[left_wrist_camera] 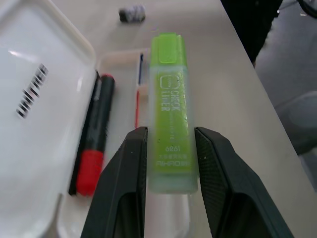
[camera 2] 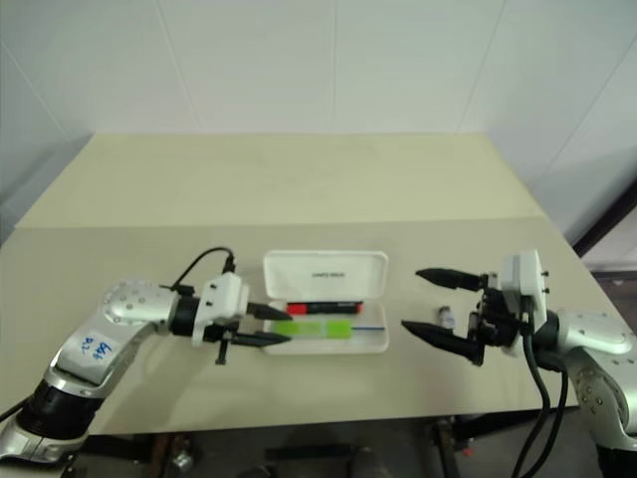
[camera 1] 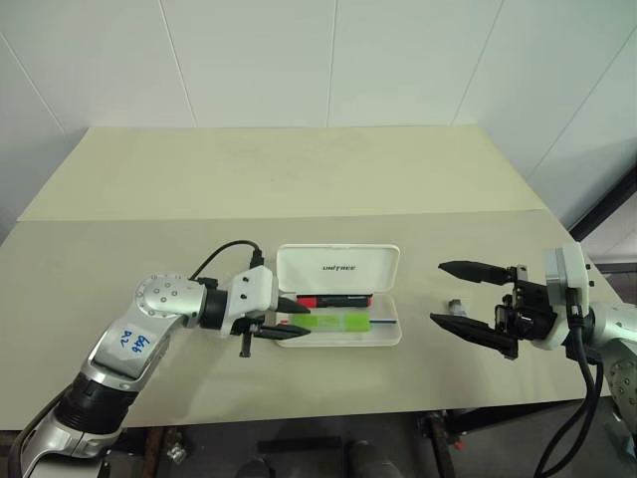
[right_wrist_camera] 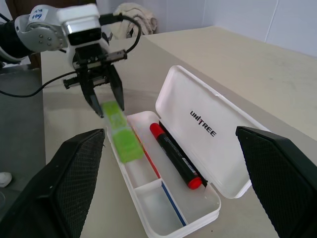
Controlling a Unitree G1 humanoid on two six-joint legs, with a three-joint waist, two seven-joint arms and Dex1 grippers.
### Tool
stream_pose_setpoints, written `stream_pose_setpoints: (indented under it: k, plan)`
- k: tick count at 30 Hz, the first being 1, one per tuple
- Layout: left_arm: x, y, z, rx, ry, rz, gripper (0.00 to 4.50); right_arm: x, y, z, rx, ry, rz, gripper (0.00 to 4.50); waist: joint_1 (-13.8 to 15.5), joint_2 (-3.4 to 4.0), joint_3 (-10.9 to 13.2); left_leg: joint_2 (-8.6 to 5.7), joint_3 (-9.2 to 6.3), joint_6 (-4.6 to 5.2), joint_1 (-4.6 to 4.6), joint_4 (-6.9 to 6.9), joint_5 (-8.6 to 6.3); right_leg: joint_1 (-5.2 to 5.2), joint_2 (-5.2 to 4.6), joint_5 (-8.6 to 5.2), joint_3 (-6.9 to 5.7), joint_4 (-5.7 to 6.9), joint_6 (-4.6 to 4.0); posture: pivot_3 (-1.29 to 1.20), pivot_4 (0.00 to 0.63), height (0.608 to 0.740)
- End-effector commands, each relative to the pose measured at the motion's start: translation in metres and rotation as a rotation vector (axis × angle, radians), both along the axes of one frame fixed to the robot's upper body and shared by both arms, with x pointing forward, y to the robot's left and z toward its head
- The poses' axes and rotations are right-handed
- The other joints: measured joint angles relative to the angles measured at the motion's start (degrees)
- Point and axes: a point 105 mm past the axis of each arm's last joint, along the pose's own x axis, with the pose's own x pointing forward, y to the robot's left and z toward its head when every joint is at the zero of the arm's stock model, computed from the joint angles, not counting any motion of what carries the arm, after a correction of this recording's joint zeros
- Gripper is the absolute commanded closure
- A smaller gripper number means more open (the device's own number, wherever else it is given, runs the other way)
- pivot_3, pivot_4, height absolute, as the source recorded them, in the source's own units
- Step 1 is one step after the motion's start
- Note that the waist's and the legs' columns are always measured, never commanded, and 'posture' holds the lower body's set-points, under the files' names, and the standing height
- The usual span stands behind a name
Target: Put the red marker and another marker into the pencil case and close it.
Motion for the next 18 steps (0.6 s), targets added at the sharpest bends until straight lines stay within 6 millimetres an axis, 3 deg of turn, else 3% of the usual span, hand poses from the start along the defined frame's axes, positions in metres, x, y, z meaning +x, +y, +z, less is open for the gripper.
stream_pose_setpoints:
  k: [1, 6, 18]
  plan:
    - [-0.002, 0.002, -0.004, 0.032, -0.035, -0.008, 3.33, -0.005, 0.006, 0.006, -0.006, -0.044, 0.023, 0.0, 0.04, 0.0, 0.0, 0.0, 0.0, 0.0, 0.0, 0.0, 0.0, 0.01, 0.0, 0.0, 0.0, 0.0, 0.0, 0.0, 0.15, 0.74]
    - [0.003, 0.002, -0.012, 0.048, -0.042, -0.005, 3.33, -0.005, 0.008, 0.008, -0.006, -0.047, 0.024, 0.0, 0.03, 0.0, 0.0, 0.0, 0.0, 0.0, 0.01, 0.0, 0.0, 0.01, 0.0, -0.01, 0.0, 0.0, -0.02, 0.0, 0.15, 0.74]
    - [0.014, -0.007, -0.006, 0.014, -0.064, 0.023, 3.33, -0.008, 0.01, 0.004, -0.005, -0.046, 0.019, 0.0, 0.08, 0.0, 0.0, 0.0, 0.0, 0.0, 0.01, 0.0, 0.0, 0.01, 0.0, 0.01, 0.0, 0.02, 0.01, 0.0, 0.15, 0.74]
